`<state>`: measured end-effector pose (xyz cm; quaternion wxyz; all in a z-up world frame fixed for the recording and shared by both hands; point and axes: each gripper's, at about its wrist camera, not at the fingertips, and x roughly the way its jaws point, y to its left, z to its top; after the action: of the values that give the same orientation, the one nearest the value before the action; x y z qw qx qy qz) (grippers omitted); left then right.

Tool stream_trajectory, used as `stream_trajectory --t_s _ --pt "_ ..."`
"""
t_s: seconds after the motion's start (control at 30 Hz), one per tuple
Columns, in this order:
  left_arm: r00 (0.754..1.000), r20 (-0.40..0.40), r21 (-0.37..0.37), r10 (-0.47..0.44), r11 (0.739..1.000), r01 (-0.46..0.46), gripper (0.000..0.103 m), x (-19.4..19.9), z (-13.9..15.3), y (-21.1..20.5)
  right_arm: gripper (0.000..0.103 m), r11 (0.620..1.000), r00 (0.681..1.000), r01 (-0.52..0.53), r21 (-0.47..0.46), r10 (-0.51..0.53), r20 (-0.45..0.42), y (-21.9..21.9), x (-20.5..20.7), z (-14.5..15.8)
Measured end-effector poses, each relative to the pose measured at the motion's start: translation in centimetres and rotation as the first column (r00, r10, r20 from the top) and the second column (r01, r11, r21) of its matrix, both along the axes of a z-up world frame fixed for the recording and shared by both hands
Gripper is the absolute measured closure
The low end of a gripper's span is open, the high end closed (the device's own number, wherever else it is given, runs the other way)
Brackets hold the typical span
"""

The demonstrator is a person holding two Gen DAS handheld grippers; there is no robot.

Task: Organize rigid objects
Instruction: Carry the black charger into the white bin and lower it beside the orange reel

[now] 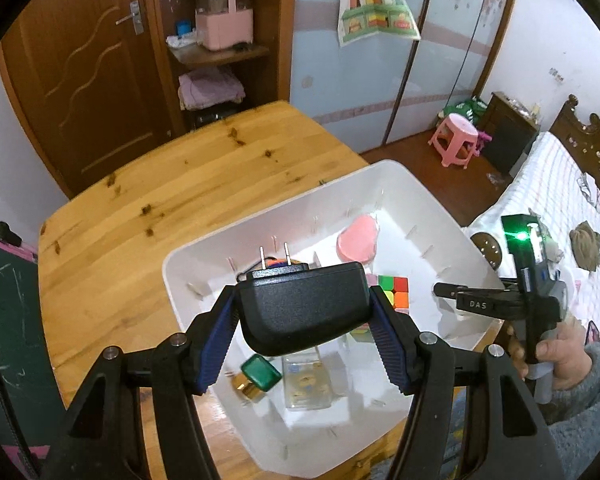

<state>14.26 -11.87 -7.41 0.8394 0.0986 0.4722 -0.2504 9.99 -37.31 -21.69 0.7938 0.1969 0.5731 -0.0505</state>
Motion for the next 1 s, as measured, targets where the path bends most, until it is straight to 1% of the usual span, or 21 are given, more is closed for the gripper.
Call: stream_trajectory --t_s 0.17,0.33,0.53,0.73,0.83,1.0 --pt "0.999 -0.04 0.065 0.018 0.998 -0.015 0.035 0.5 -2.4 -1.7 0.072 1.0 1.0 -0.001 0.018 0.0 0.01 -0.3 -0.1 -0.1" --pt "0.997 -0.065 0.104 0.028 0.994 -0.021 0.035 1.0 -4.3 -2.6 0.072 1.0 1.0 -0.002 0.025 0.002 0.014 -0.6 -0.2 -0.3" --pt "0.992 -0.119 0.114 0.038 0.993 -0.024 0.035 1.3 -6.1 -3.1 0.072 0.999 1.0 0.0 0.033 0.0 0.016 -0.8 -0.3 -0.4" --pt "0.983 -0.17 0.122 0.066 0.991 -0.046 0.035 1.8 -8.2 -3.1 0.072 0.999 1.0 0.0 0.033 -0.001 0.017 -0.8 -0.3 -0.4" --pt "0.98 -0.182 0.122 0.077 0.991 -0.055 0.035 1.8 -8.9 -3.1 0.072 1.0 1.0 -0.002 0.029 0.002 0.017 -0.8 -0.4 -0.4" --pt "0.981 -0.168 0.115 0.095 0.99 -0.076 0.035 1.8 -9.1 -2.9 0.072 1.0 1.0 -0.003 0.025 0.003 0.016 -0.6 -0.4 -0.4"
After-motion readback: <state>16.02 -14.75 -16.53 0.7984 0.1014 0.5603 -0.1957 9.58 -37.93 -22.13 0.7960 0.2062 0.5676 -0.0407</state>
